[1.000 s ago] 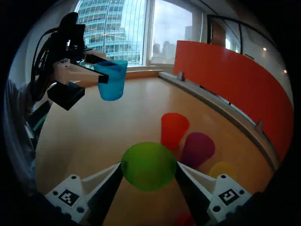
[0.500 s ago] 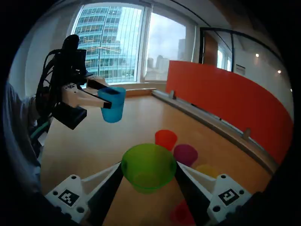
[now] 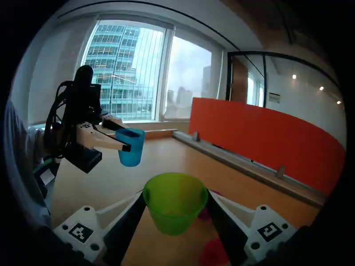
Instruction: Pour water
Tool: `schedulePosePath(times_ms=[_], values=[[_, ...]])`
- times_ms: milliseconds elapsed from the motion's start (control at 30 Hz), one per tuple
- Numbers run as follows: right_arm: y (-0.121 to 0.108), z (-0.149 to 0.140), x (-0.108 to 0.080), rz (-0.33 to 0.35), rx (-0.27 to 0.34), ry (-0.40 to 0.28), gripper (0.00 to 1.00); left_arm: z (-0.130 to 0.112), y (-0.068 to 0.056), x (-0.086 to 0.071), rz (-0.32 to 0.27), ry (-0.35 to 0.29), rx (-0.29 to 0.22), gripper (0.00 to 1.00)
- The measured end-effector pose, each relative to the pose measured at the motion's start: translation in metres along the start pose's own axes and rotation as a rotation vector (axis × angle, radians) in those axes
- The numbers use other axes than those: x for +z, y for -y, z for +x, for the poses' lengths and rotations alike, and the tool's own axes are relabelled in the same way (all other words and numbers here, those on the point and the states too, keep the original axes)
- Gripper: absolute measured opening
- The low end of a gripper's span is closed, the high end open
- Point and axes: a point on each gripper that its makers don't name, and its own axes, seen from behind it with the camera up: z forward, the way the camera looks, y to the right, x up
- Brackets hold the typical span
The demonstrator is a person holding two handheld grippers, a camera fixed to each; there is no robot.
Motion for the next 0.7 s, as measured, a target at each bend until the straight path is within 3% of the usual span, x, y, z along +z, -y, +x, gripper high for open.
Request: schedulePosePath(times_ms=[500, 700], values=[[0.004, 0.040, -0.009, -0.046, 0.015, -0.150, 0.94, 0.014, -0.012, -0.001, -0.015, -0.036, -0.010, 0.86], [0.006, 0.044, -0.012, -0.038, 0.032, -0.168, 0.94, 0.018, -0.015, 0.001, -0.021, -0.049, -0.002, 0.86]])
